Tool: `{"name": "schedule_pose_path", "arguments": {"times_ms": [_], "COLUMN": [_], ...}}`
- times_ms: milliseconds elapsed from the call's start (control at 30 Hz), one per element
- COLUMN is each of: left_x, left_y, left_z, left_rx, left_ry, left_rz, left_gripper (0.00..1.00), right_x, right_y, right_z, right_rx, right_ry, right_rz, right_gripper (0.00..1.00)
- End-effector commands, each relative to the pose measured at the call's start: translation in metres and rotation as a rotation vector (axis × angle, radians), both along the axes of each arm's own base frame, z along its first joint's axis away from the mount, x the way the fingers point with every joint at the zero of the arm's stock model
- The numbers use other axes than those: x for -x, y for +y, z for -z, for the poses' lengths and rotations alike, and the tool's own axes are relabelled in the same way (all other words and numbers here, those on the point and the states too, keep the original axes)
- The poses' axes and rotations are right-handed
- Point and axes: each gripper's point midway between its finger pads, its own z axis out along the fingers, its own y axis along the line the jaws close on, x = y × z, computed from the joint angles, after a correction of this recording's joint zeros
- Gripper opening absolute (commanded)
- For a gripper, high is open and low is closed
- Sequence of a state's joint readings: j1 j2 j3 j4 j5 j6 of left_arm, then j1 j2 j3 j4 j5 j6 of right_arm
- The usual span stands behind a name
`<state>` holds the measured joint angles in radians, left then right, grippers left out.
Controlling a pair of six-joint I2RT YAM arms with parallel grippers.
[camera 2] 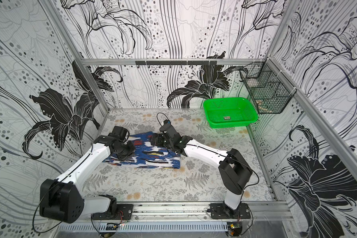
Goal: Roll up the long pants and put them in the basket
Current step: Adjust the long pant at the center of the board.
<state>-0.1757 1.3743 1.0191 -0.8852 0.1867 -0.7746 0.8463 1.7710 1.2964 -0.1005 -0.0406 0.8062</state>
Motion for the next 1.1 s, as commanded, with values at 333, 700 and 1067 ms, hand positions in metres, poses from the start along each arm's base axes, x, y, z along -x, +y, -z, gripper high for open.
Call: {"name": "schedule_pose_path", "arguments": {"times_ms": [333, 700, 1067], "left_x": [-0.066, -0.076, -0.105], "left_y": [0.028, 0.068, 0.054], "left_z": [0.046, 0.062, 0.105], "left_rx": [-0.188, -0.349, -0.302], "left_ry": [0.066, 0.134, 0.188], "left_rz": [-0.167, -0.315, -0.268], "left_gripper": [0.00, 0.00, 0.00], "right_x": [-0.004, 0.009, 0.058], "right_y": [-0.059, -0.038, -0.045], "right_z": [0.060, 0.130, 0.168], "right_rx": [0.234, 0.188, 0.154], "right_ry": [0.196, 0.366, 0.489], "right_rz": [0.013, -0.048, -0.058], "right_gripper": [0.00, 0.00, 0.00]}}
